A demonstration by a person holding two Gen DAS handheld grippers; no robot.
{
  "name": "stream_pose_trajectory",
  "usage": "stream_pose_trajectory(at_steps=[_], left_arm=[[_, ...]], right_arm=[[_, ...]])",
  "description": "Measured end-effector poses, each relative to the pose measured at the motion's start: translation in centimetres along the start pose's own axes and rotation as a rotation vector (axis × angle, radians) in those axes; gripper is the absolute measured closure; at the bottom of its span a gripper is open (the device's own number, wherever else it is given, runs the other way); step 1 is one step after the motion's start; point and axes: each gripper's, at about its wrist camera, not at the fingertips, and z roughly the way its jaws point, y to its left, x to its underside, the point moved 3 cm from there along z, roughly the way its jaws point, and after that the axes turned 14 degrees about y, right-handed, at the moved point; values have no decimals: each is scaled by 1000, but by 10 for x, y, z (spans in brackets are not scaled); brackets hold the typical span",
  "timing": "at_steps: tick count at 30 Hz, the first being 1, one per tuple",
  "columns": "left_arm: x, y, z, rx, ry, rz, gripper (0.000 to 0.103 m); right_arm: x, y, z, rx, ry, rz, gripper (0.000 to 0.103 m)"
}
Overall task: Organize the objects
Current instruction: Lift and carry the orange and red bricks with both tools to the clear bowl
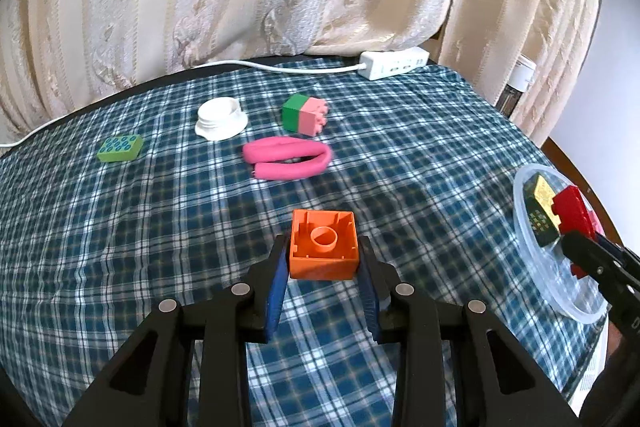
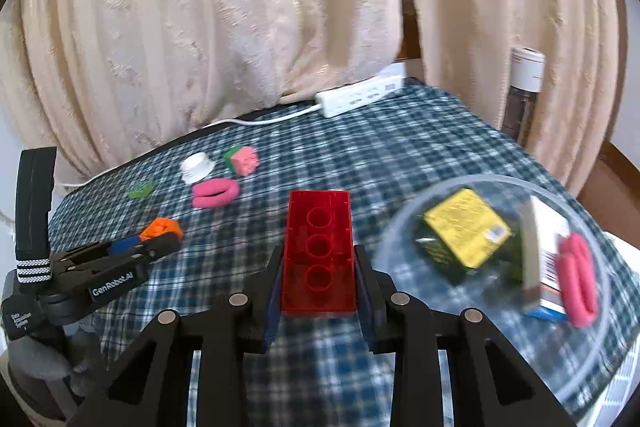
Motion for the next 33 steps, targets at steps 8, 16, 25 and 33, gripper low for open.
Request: stream_pose_trajectory(at_steps=[8,16,25,33], left_arm=[[3,-19,-6,22,-1,37,69],[4,-40,-7,22,3,71,69],[4,-69,-13,24,-5,121,69],[5,-99,-10,21,7,173,69]], right_arm=[[18,-38,-12,46,7,70,70],[30,-68,-17,67,11,123,70],[42,-90,-17,61,17,154,70],[48,-109,-16,46,23,176,70]])
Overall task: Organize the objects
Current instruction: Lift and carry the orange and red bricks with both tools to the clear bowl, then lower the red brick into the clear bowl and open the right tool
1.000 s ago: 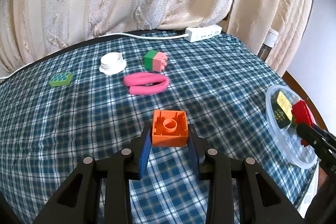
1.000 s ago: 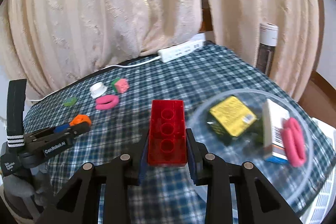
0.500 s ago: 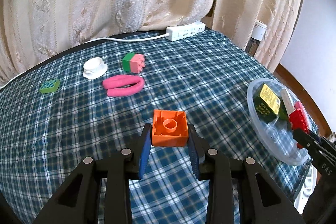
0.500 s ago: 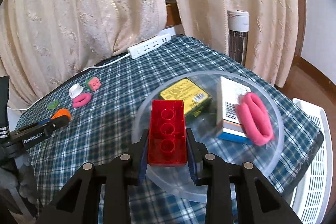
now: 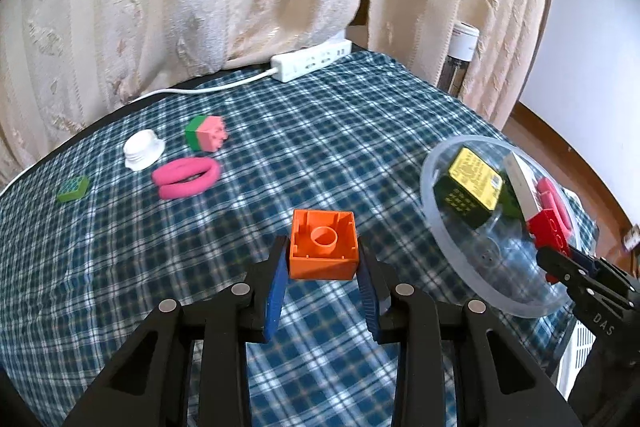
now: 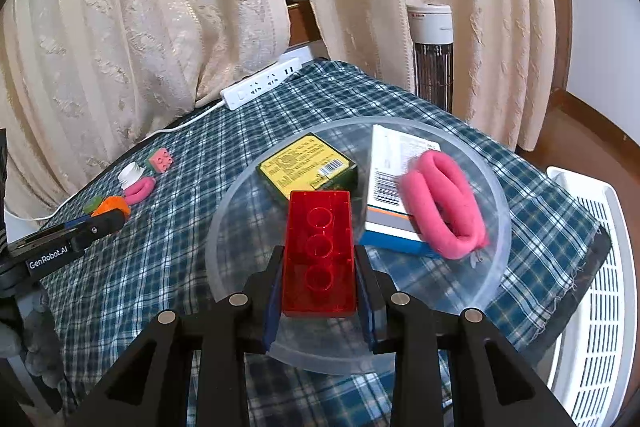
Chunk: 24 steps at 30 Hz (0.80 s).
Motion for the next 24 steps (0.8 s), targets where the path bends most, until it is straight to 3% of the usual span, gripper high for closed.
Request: stream_pose_trajectory(at_steps=[14,17,24], left_arm=[[-11,-50,-4,28,-6,90,69],[-14,-61,-4,35,-6,111,69],[-16,-80,-1,48,-1,134,69]], right_arm=[[4,-7,2,-26,8,-33,69],[3,-12,0,-30,2,-24,62],[3,-21,-6,-32,-23,-19,62]])
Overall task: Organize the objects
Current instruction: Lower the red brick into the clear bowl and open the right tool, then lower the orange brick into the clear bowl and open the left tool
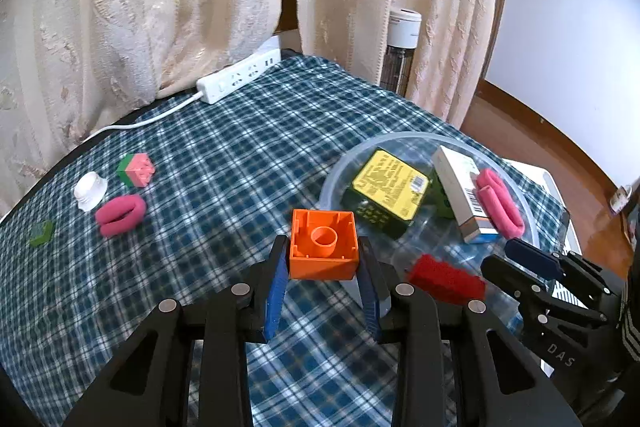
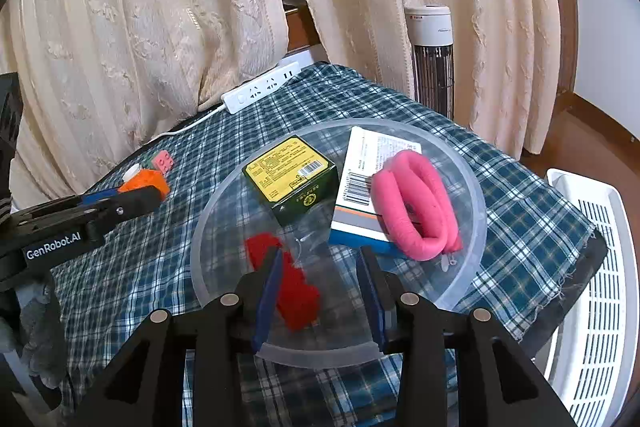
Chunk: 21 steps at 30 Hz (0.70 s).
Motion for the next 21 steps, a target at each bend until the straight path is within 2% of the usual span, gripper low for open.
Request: stream_pose_trajectory(at_steps=[13,17,21], left_arm=[[-11,-31,21,54,41,47,68],[-12,-28,27,56,53,27,58],[-11,-20,26,49,52,6,57]], right_arm=[[-1,-12,-6,-10,-27,19,62],[-2,-12,-5,-15,-25,20,62],[-1,-11,-4,-21,-24,17,62]])
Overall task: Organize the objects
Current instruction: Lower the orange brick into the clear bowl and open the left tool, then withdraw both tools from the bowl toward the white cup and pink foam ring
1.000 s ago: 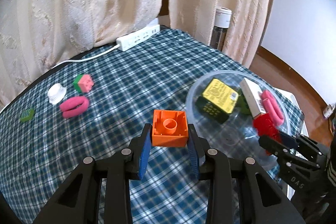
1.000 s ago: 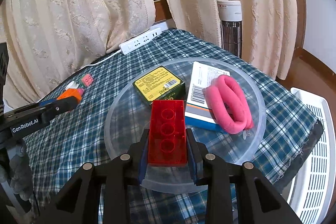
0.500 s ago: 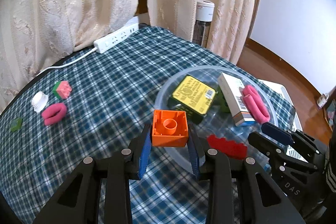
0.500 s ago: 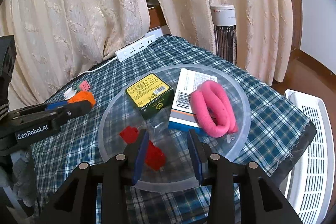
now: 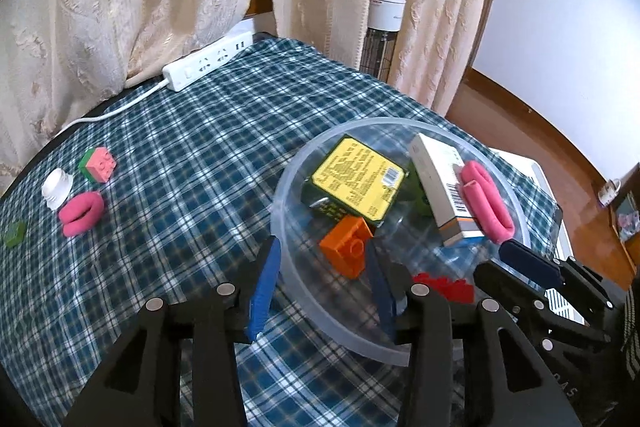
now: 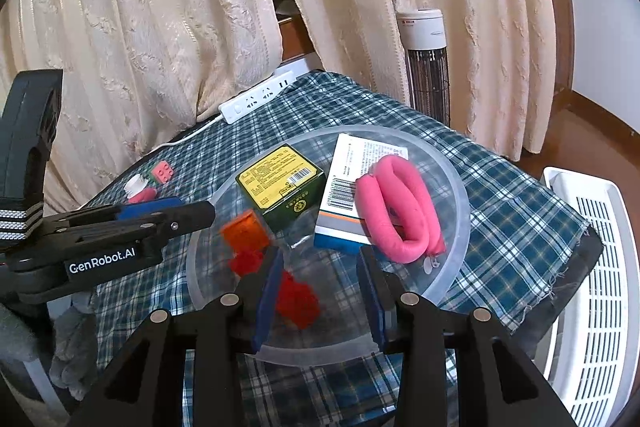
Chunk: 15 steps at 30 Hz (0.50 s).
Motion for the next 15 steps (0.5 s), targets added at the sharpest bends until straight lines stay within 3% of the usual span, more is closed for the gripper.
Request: stream_pose_trajectory(at_steps=[8,15], left_arm=[[6,21,-6,-41,-5,-31,54],[11,67,-30,-120,-53,-97,51]], right_arm=[[0,9,-2,-9,-4,-10,62],[-3,18,-7,-11,-13,-14,59]])
